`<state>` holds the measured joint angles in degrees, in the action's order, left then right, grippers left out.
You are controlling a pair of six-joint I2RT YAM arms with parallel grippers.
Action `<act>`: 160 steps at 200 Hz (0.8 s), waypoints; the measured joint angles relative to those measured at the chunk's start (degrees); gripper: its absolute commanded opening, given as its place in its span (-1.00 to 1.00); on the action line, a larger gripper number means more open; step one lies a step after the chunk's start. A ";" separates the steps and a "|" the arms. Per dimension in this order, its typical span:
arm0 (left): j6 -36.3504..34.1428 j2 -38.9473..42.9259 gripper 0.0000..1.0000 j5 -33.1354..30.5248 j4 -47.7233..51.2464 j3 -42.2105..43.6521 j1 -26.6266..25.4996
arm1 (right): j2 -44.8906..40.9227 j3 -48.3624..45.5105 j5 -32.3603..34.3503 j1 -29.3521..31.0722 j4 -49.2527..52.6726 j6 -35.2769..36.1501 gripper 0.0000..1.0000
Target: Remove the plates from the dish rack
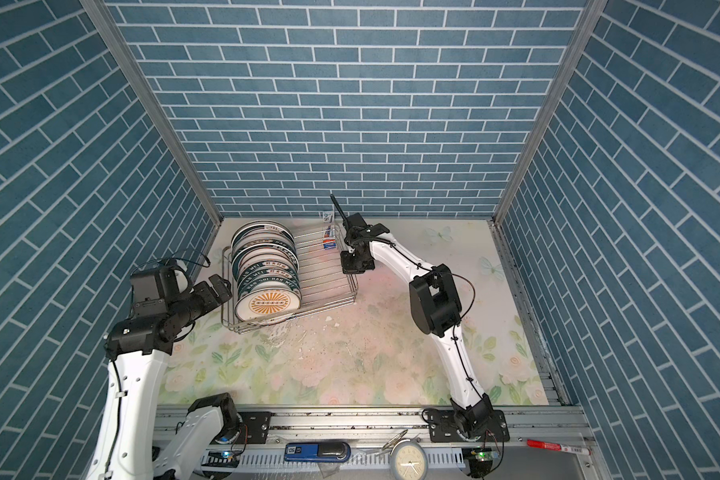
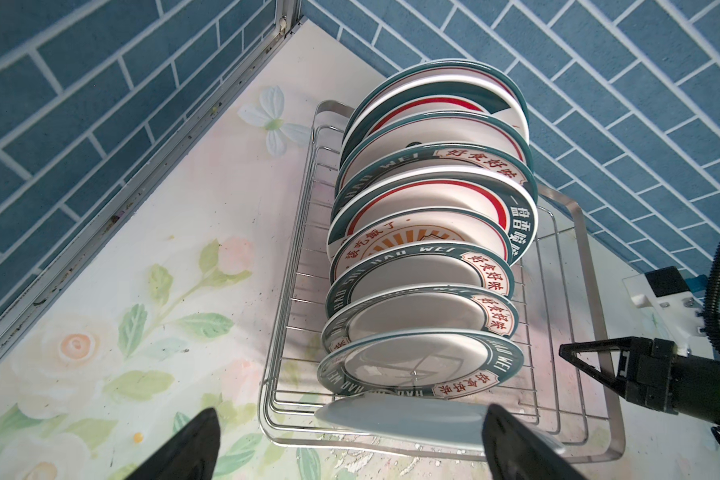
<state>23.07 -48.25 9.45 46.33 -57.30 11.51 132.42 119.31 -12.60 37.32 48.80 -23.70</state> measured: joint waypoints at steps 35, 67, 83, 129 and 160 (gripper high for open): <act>-1.38 0.00 0.99 1.22 0.11 -0.02 0.00 | 0.00 -0.11 -1.36 -0.85 -0.15 0.44 -1.00; -2.80 0.02 0.99 3.10 0.17 -0.37 0.00 | 0.02 -0.11 -3.04 -2.93 0.11 3.30 -1.00; -3.45 0.04 0.99 3.98 0.15 -0.72 0.00 | 0.11 0.02 -3.67 -4.35 0.76 5.55 -1.00; -5.88 -0.92 0.99 8.28 0.17 -1.09 0.00 | 1.79 3.41 -3.98 -6.84 4.00 9.68 -1.00; -7.52 -2.93 0.99 11.34 0.22 -1.33 0.00 | 4.26 7.72 -4.35 -7.23 6.12 10.78 -1.00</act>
<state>15.55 -51.18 20.80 46.54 -58.63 11.51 136.68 127.02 -16.95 30.09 54.92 -12.93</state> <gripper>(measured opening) 0.994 0.069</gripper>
